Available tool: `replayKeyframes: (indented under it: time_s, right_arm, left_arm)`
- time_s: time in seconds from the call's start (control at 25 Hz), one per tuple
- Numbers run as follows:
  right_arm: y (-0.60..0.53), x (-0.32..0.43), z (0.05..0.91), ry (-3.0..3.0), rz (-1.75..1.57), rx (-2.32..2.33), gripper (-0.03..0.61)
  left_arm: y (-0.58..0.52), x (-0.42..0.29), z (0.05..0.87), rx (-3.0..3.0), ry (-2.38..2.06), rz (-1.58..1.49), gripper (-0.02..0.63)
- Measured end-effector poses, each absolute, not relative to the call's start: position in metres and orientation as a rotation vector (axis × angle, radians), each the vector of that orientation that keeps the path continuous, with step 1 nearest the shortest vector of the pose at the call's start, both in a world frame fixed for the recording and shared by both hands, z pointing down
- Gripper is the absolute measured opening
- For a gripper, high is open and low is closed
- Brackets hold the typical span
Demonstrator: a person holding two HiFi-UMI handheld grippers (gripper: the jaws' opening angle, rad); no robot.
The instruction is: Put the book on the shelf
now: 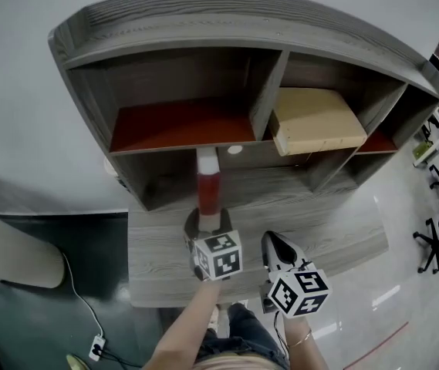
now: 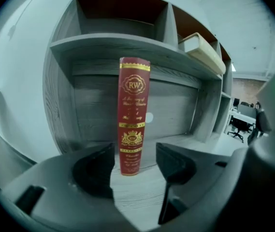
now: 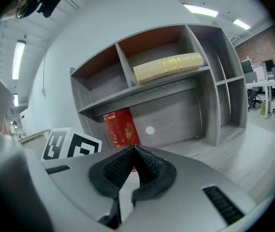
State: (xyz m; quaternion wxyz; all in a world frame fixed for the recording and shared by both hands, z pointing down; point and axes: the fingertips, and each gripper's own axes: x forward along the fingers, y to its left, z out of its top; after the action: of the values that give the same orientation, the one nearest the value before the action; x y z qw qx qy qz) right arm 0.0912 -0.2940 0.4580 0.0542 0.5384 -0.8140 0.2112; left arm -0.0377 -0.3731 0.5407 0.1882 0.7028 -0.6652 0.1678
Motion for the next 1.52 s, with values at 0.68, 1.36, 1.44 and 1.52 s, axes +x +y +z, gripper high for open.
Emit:
replayKeyframes:
  time_s: [0.68, 1.36, 1.44, 1.52]
  right_arm:
    - [-0.243, 0.057, 0.437, -2.535, 0.571, 1.655, 0.009]
    - [-0.209, 0.033, 0.424, -2.632, 0.491, 1.574, 0.009]
    - [-0.206, 0.034, 0.423, -2.637, 0.488, 1.573, 0.009]
    - [-0.204, 0.035, 0.423, -2.641, 0.492, 1.575, 0.009]
  left_arm:
    - [-0.295, -0.069, 0.516, 2.18, -1.694, 0.462, 0.062]
    - [-0.236, -0.085, 0.457, 2.436, -1.512, 0.366, 0.012]
    - [-0.231, -0.083, 0.45, 2.464, -1.511, 0.361, 0.012]
    - [-0.225, -0.08, 0.443, 2.49, -1.505, 0.35, 0.012]
